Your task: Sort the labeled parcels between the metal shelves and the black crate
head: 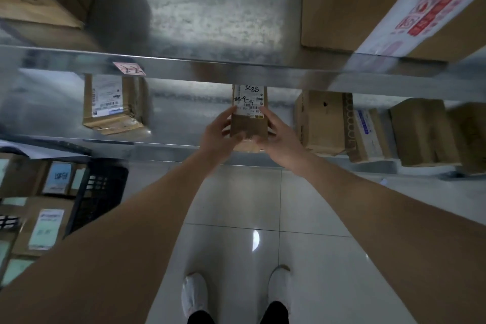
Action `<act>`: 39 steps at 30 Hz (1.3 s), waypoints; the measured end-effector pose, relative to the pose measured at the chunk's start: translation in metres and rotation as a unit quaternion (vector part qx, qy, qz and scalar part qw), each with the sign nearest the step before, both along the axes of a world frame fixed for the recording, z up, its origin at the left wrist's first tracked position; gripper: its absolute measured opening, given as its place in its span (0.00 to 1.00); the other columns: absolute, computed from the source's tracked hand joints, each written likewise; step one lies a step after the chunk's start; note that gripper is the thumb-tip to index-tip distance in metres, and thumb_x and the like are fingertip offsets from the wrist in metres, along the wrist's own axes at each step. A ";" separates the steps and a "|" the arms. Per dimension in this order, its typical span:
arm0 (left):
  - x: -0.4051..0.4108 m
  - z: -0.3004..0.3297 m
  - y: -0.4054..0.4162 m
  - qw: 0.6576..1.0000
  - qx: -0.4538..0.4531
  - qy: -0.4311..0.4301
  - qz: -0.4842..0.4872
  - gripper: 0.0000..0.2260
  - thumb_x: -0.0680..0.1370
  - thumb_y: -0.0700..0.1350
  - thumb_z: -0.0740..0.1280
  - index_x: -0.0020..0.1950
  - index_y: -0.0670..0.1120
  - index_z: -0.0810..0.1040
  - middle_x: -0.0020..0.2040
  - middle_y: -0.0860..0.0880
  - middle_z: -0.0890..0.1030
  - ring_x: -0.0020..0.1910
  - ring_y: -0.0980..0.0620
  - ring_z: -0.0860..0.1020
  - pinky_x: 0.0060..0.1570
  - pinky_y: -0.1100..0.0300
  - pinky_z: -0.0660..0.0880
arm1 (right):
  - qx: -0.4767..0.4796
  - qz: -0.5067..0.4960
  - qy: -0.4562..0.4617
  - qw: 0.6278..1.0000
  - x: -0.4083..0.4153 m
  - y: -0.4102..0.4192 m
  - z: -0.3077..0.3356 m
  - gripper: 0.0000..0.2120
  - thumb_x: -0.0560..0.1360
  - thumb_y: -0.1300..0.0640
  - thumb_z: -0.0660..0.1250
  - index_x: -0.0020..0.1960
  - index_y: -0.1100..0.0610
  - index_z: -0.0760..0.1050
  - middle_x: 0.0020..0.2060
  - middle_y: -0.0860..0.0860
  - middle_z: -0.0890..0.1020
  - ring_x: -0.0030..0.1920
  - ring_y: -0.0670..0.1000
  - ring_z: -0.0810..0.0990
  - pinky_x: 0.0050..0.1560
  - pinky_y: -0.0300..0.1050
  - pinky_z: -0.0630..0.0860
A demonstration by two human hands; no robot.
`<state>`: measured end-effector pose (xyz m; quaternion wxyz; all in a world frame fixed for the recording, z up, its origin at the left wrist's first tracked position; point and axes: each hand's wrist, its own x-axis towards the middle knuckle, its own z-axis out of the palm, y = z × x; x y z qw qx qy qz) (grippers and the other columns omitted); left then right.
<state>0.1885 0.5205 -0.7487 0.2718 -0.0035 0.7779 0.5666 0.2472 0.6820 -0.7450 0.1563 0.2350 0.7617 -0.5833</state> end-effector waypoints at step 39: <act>0.059 0.008 0.143 0.958 -0.168 0.153 -0.176 0.33 0.77 0.51 0.71 0.79 0.55 0.61 0.77 0.50 0.65 0.74 0.48 0.65 0.70 0.48 0.65 | 0.246 0.000 0.030 0.969 0.076 0.165 0.009 0.31 0.79 0.48 0.70 0.79 0.47 0.63 0.71 0.48 0.73 0.69 0.49 0.73 0.67 0.45 0.71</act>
